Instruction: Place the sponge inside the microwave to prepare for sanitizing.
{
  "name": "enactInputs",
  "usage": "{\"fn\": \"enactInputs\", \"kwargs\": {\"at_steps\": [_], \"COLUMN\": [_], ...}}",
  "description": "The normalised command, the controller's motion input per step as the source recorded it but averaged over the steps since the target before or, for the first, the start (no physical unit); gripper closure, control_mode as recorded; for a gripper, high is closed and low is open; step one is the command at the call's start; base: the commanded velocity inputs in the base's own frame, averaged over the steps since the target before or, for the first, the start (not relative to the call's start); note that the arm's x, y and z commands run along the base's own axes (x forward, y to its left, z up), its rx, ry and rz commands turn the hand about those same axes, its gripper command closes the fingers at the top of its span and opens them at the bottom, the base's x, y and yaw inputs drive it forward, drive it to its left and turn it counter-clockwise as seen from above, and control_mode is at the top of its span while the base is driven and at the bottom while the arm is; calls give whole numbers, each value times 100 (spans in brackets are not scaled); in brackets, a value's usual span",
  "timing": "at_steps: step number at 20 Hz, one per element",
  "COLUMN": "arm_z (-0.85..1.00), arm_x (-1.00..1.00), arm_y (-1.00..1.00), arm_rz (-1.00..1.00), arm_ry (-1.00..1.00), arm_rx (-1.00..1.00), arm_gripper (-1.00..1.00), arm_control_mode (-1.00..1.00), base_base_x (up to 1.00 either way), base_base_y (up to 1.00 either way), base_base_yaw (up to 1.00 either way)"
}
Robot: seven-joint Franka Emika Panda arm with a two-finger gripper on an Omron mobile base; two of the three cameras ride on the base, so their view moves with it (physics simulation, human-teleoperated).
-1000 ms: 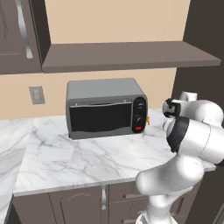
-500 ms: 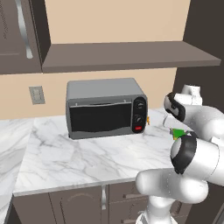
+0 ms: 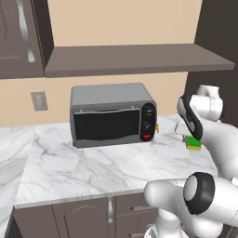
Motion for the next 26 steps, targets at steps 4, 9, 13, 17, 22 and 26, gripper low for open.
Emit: {"fn": "enactInputs", "kwargs": {"at_steps": [4, 9, 13, 17, 22, 26], "arm_z": [47, 38, 34, 30, 23, 8], "arm_x": [-38, -28, -37, -30, -25, -23], "arm_y": [29, 24, 27, 31, 29, 24], "arm_rz": [0, 0, 0, 0, 0, 0], "arm_ry": [-2, -2, -9, -9, -6, -12], "arm_rx": [0, -2, -2, -1, -1, -1], "arm_gripper": [100, 100, 100, 100, 100, 100], "arm_control_mode": [-100, -100, -100, -100, -100, -100], "base_base_x": [0, 0, 0, 0, 0, 0], "base_base_y": [0, 0, 0, 0, 0, 0], "base_base_yaw": [0, 0, 0, 0, 0, 0]}}
